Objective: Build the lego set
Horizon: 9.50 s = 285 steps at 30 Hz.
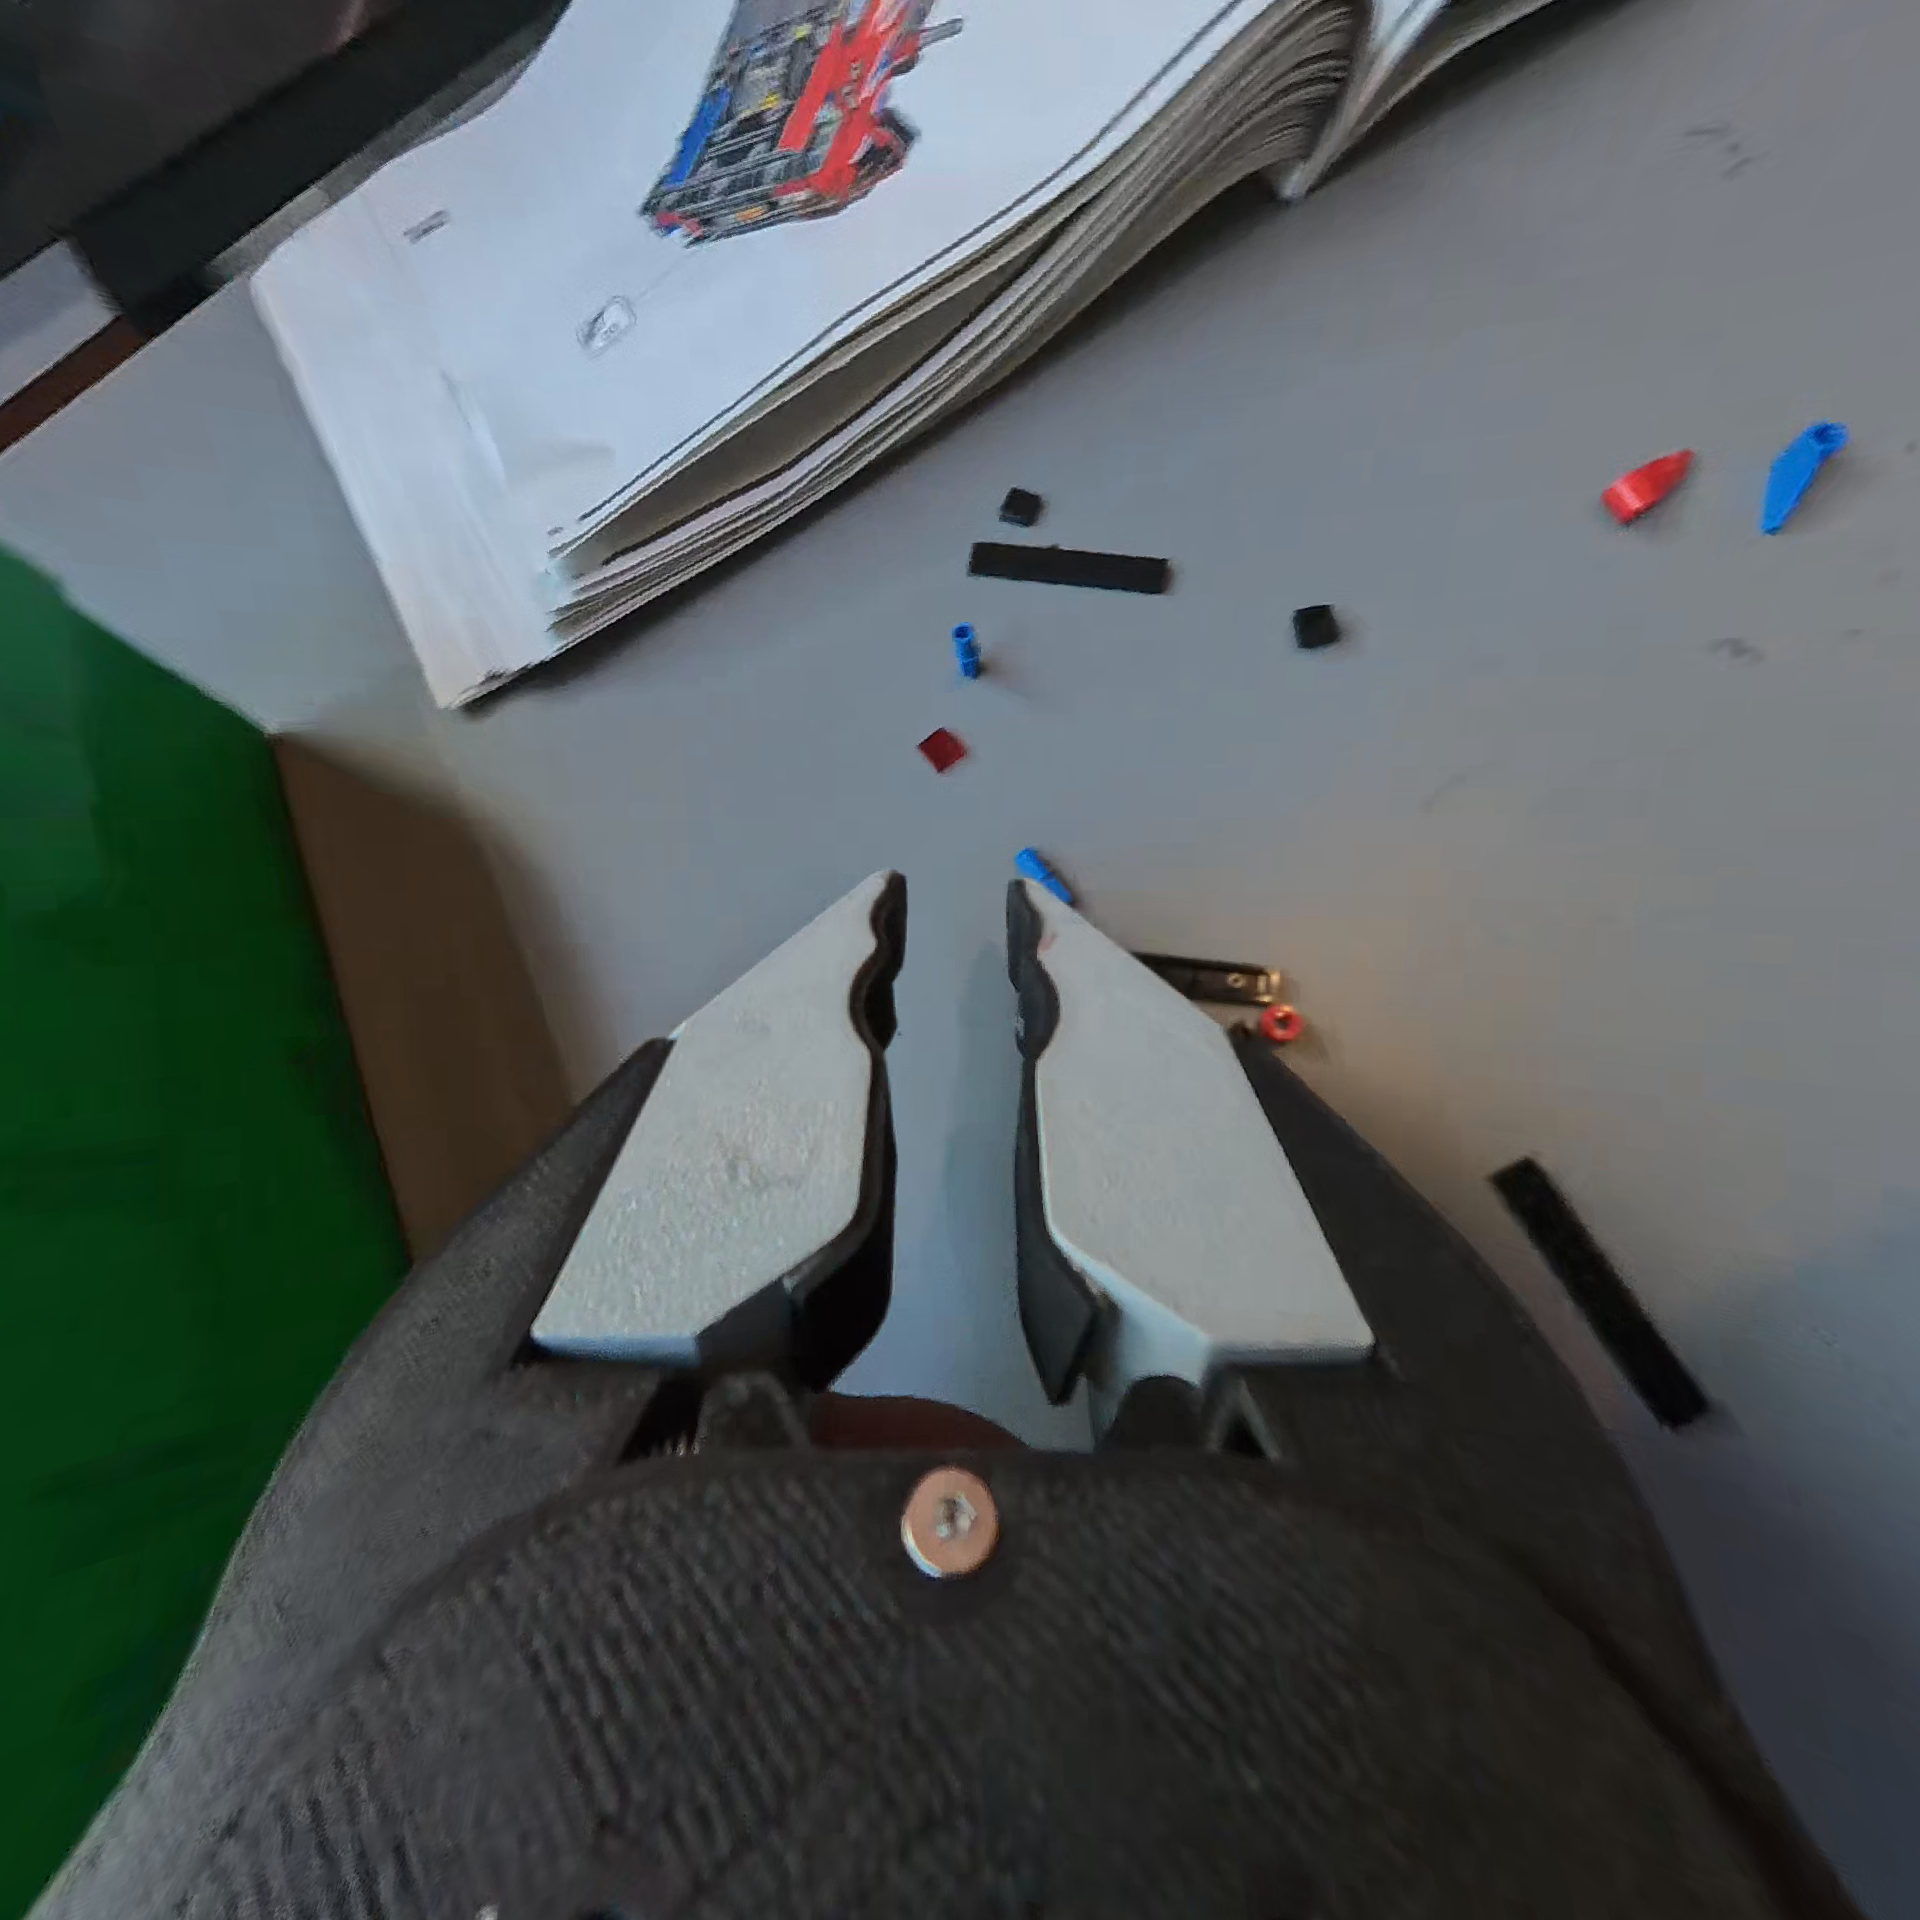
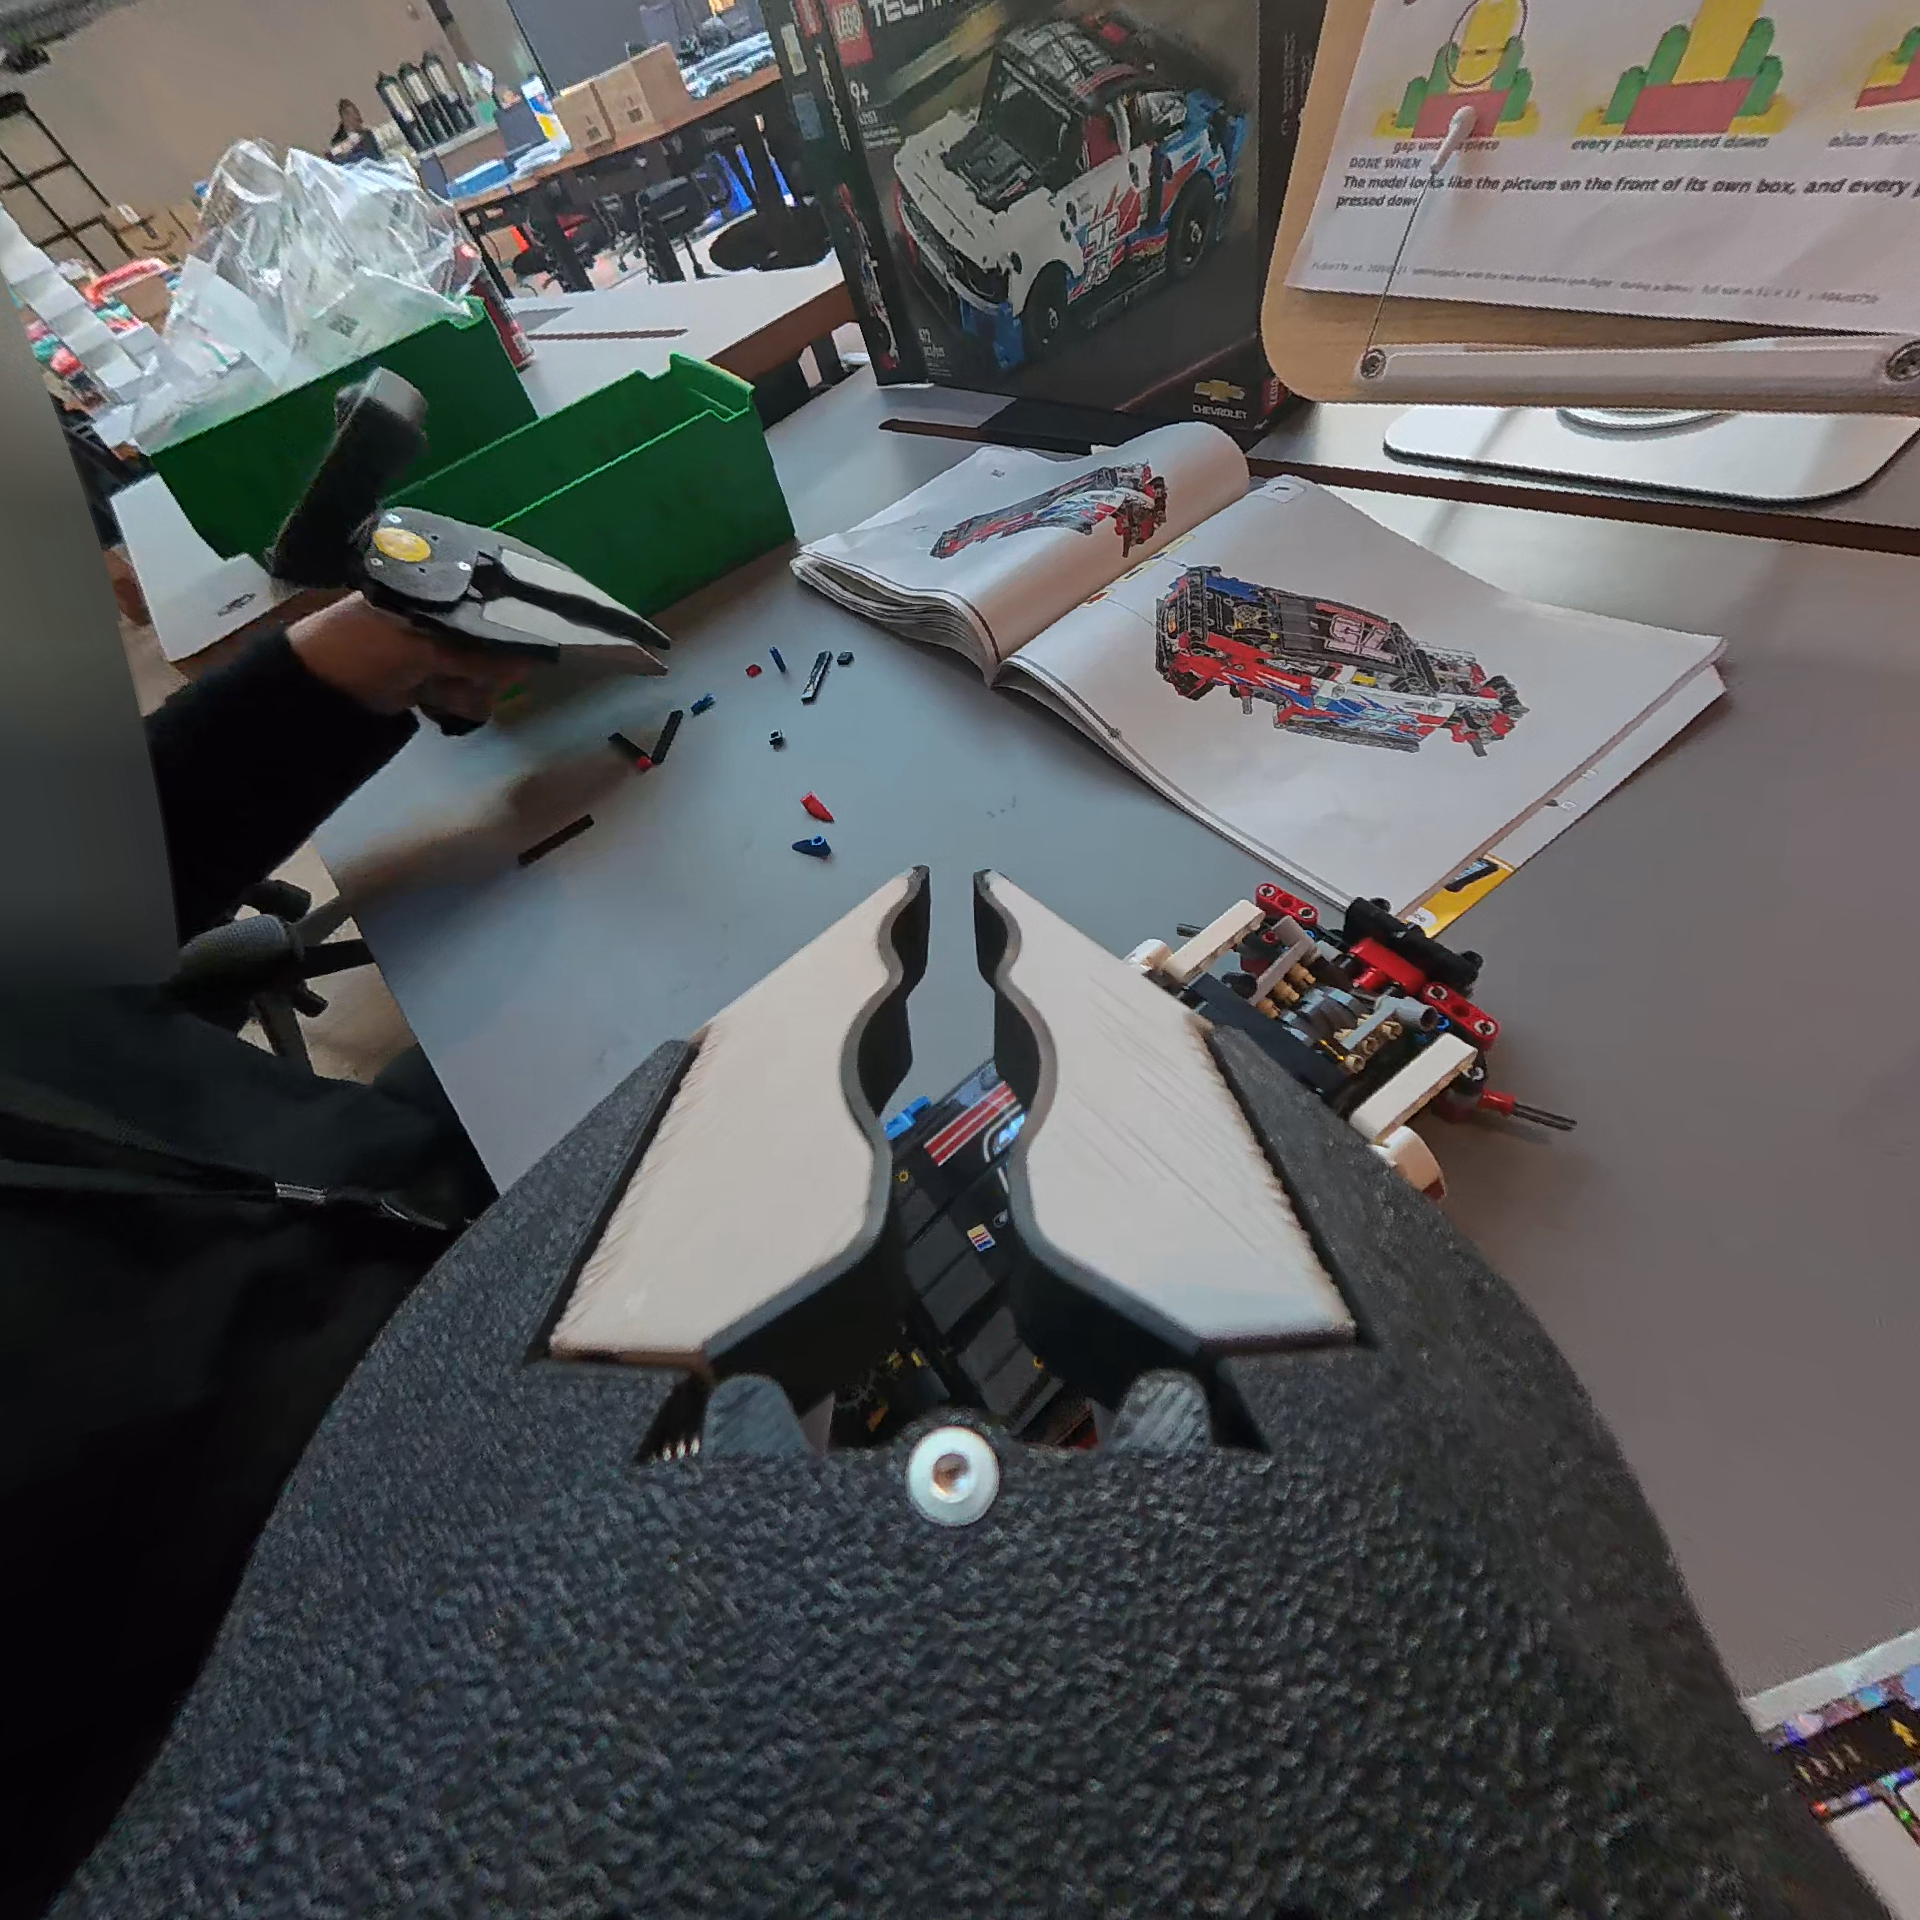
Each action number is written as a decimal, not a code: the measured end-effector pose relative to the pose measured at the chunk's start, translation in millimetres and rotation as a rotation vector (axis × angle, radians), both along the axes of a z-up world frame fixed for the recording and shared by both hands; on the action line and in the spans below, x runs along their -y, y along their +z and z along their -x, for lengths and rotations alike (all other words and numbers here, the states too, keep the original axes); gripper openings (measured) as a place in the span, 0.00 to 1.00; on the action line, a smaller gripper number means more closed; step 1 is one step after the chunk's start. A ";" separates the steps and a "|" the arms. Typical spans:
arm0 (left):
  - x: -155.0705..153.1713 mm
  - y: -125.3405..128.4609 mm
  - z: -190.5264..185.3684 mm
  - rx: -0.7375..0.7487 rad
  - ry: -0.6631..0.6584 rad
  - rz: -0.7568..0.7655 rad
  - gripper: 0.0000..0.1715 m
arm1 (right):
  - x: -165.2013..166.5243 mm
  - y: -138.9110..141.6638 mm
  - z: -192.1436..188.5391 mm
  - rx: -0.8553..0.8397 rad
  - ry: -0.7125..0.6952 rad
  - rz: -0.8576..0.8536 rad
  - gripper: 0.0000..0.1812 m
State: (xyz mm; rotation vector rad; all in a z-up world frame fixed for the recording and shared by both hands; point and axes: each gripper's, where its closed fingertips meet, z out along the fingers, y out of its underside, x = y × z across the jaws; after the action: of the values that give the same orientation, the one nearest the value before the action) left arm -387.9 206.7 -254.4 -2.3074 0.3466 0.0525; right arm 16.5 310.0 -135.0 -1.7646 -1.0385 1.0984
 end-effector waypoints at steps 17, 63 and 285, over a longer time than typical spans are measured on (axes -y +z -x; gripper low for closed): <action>-66.2 -28.5 -21.2 -0.058 -0.191 0.128 0.01 | 6.9 2.9 -26.3 -0.018 -0.039 -0.002 0.04; -7.9 -29.7 -23.3 0.028 -0.149 0.298 0.01 | 21.8 6.1 -47.4 -0.031 -0.055 -0.032 0.03; -0.7 83.0 -80.8 -0.106 -0.008 -0.081 0.31 | 143.4 -20.5 71.9 0.199 0.232 -0.425 0.19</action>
State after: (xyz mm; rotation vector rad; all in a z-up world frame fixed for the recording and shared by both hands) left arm -307.1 207.4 -171.3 -2.2278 0.4000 0.1823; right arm -55.4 166.6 -155.4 -1.4526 -1.5055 0.7696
